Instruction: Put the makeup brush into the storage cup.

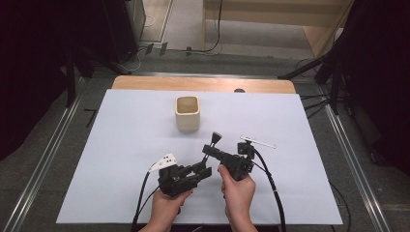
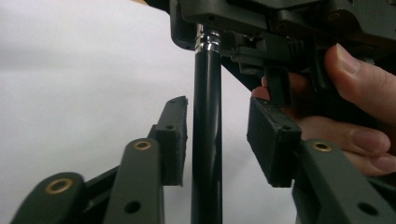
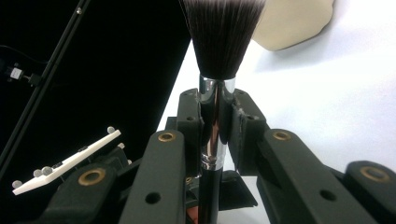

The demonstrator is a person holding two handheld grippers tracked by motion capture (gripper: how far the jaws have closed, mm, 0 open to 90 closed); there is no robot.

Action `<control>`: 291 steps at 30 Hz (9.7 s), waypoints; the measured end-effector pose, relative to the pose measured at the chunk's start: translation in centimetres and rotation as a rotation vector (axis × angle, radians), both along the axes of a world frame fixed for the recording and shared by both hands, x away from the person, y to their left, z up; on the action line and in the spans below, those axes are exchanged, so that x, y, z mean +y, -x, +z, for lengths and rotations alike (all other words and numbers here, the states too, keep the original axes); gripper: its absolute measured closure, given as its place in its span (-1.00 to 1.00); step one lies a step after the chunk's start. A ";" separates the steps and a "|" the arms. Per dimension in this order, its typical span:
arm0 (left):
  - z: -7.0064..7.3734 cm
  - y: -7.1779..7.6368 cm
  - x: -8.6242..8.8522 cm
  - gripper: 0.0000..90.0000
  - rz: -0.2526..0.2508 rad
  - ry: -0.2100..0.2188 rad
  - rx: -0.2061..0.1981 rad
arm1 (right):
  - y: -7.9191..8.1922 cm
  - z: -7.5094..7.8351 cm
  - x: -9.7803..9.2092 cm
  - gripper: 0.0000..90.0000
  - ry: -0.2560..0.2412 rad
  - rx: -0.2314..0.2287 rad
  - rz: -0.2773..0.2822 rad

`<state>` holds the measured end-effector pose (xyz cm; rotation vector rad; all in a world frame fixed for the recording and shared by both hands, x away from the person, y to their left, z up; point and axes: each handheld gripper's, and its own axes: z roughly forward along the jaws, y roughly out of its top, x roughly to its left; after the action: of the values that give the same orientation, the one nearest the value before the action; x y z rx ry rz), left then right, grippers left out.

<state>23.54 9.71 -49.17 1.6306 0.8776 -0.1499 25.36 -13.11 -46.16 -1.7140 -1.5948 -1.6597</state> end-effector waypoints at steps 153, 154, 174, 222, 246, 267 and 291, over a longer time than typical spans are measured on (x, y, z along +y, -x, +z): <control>2.9 -5.2 1.6 0.78 -0.383 -0.160 0.133 | -2.4 0.3 -0.9 0.39 0.126 -0.286 0.469; 3.0 -5.3 1.6 0.78 -0.380 -0.162 0.132 | -2.4 0.4 -0.9 0.38 0.125 -0.287 0.468; 3.2 -5.7 2.5 0.77 -0.346 -0.189 0.129 | -2.3 1.4 -1.6 -0.18 0.249 -0.392 0.446; 3.5 -6.1 3.6 0.77 -0.295 -0.235 0.090 | -0.9 1.7 -6.0 -0.44 0.632 -0.479 0.492; 3.9 -5.9 3.8 0.77 -0.269 -0.241 0.057 | 1.4 0.1 -10.0 -0.44 0.669 -0.446 0.427; 4.9 -6.4 4.7 0.77 -0.185 -0.247 0.010 | 2.5 -1.1 -12.1 -0.44 0.668 -0.417 0.391; 7.9 -9.3 4.8 0.77 -0.084 -0.286 -0.013 | 2.5 -1.4 -12.0 -0.44 0.655 -0.402 0.382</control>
<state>32.88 14.53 -41.27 1.9345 0.8497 -0.0743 22.89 -25.09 -47.54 -1.2057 -2.6851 -1.4325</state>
